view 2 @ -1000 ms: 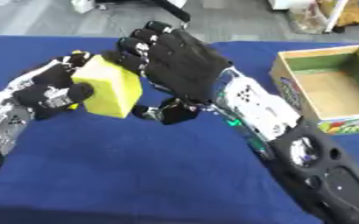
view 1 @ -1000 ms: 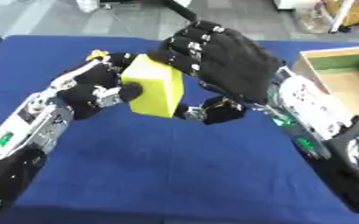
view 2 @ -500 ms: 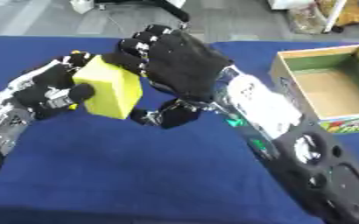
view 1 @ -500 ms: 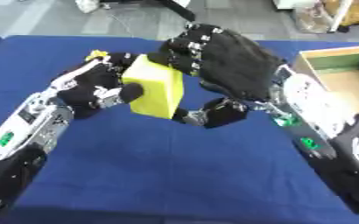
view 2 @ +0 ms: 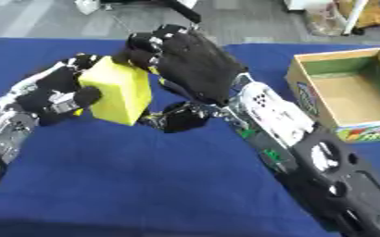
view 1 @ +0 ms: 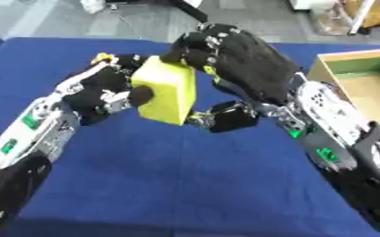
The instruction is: Pick up the objects with one hand, pass them to the other hand, and then place them into the box on the other side of the table.
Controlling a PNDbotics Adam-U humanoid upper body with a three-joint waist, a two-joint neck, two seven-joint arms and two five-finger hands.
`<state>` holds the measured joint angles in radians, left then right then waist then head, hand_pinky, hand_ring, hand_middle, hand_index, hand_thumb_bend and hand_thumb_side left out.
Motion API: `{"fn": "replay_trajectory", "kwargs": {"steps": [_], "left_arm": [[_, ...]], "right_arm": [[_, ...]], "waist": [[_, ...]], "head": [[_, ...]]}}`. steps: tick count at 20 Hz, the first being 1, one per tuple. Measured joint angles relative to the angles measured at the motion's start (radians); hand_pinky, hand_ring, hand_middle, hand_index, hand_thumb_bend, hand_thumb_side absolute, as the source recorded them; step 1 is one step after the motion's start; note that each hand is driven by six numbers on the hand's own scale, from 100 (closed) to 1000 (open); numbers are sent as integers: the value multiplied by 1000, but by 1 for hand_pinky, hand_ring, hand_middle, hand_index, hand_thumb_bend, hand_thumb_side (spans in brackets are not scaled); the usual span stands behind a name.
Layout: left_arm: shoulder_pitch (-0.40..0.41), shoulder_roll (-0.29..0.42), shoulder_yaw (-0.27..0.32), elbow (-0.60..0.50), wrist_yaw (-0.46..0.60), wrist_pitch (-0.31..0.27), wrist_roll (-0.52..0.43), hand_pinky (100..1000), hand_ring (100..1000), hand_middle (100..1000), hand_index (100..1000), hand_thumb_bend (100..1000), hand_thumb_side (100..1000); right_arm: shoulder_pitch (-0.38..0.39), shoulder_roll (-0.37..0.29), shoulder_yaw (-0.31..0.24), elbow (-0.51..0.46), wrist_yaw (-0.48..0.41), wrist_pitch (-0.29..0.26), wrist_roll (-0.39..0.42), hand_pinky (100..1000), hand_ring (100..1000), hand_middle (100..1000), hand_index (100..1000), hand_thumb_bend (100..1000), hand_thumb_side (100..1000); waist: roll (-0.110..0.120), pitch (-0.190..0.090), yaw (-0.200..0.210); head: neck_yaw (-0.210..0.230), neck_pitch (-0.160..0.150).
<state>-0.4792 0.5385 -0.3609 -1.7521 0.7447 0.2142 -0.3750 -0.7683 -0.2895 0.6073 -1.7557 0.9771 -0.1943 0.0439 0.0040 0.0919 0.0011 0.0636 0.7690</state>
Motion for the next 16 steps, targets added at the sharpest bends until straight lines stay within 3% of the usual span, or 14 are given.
{"fn": "replay_trajectory", "kwargs": {"steps": [1, 12, 16], "left_arm": [[0, 0, 0, 1, 0, 0, 0, 886, 659, 564, 657, 368, 139], [-6, 2, 7, -3, 2, -3, 0, 876, 669, 586, 680, 378, 160], [-6, 13, 8, -9, -6, -7, 2, 851, 687, 619, 715, 441, 240]], "right_arm": [[0, 0, 2, 2, -6, 4, -5, 664, 564, 660, 568, 362, 328], [12, -10, 11, 5, -101, 53, -131, 659, 549, 649, 531, 357, 307], [13, -21, 11, -5, -118, 59, -157, 659, 543, 631, 521, 361, 295]], "waist": [[0, 0, 0], [0, 0, -2], [0, 0, -6]], "head": [[0, 0], [3, 0], [5, 0]]}}
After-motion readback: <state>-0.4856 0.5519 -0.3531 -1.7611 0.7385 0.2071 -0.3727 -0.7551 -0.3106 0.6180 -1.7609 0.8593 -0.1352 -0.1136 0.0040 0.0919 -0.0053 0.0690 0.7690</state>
